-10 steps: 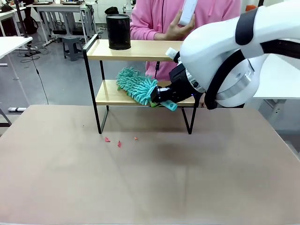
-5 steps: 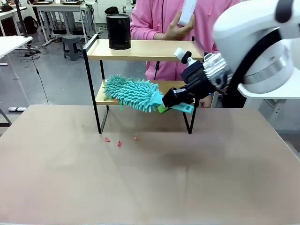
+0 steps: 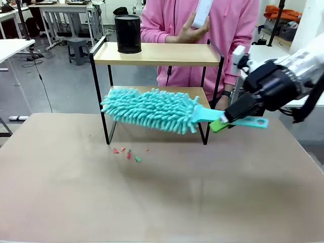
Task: Clean the shelf.
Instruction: Clean the remaining tier of the Shelf with the Duster once objects are removed.
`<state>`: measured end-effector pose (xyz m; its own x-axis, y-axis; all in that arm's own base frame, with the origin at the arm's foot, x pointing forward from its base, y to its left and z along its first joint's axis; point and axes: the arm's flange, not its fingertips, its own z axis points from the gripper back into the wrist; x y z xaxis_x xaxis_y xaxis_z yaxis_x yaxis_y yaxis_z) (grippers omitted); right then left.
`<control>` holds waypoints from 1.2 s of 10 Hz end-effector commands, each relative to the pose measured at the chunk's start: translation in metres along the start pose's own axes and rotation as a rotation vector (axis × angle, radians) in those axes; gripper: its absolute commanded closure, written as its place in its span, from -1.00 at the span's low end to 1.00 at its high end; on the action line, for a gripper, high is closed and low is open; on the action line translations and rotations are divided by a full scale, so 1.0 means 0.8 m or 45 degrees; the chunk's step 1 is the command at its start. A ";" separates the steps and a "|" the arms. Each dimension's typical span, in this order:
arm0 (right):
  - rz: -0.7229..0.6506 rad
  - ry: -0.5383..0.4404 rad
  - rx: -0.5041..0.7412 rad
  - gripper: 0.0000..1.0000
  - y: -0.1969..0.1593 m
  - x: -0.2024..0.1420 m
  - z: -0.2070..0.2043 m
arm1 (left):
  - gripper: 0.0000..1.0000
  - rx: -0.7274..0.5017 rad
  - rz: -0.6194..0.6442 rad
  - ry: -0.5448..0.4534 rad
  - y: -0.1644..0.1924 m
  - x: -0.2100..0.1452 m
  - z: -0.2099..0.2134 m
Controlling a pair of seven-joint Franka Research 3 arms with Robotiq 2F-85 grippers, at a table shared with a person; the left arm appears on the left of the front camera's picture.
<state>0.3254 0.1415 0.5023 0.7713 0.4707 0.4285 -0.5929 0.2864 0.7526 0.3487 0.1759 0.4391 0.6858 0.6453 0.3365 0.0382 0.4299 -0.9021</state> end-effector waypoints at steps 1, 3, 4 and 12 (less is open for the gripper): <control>0.017 -0.112 0.032 0.77 -0.001 -0.019 0.031 | -1.00 -0.011 0.014 0.000 -0.002 -0.002 -0.001; -0.007 -0.186 0.057 0.77 0.015 -0.052 0.066 | -1.00 -0.011 0.014 0.000 -0.002 -0.002 -0.001; -0.012 -0.251 0.073 0.77 0.029 -0.082 0.093 | -1.00 -0.011 0.014 0.000 -0.002 -0.002 -0.001; -0.381 -0.947 -0.034 0.77 0.017 -0.282 0.243 | -1.00 -0.011 0.014 0.000 -0.002 -0.002 -0.001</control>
<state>0.1773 -0.1445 0.5481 0.8256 -0.2771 0.4915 -0.3896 0.3500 0.8519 0.3484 0.1763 0.4390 0.6854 0.6459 0.3362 0.0378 0.4295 -0.9023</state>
